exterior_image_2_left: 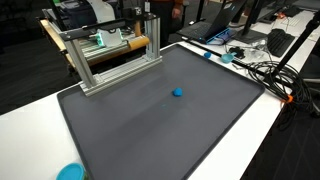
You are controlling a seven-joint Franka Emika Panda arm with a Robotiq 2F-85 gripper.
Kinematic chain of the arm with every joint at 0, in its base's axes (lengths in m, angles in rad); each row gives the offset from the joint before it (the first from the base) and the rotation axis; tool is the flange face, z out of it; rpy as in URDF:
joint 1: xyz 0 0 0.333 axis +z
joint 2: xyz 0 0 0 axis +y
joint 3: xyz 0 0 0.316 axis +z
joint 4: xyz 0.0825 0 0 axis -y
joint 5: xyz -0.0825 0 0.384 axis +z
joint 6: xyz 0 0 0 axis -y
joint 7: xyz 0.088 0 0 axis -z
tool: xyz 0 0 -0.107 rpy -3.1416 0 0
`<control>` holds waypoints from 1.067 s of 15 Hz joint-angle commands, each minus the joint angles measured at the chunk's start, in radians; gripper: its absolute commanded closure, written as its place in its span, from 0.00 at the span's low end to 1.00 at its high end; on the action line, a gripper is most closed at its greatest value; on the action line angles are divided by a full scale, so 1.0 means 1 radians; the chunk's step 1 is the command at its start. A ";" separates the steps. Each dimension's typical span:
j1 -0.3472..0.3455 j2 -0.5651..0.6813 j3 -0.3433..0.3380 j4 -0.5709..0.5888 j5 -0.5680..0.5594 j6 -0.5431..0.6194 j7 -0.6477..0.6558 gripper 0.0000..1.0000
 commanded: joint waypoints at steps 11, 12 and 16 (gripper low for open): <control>0.017 0.059 -0.002 -0.039 0.015 0.091 -0.020 0.00; 0.017 0.065 0.000 -0.045 0.013 0.100 -0.019 0.00; 0.021 0.083 0.001 -0.057 0.009 0.123 -0.022 0.00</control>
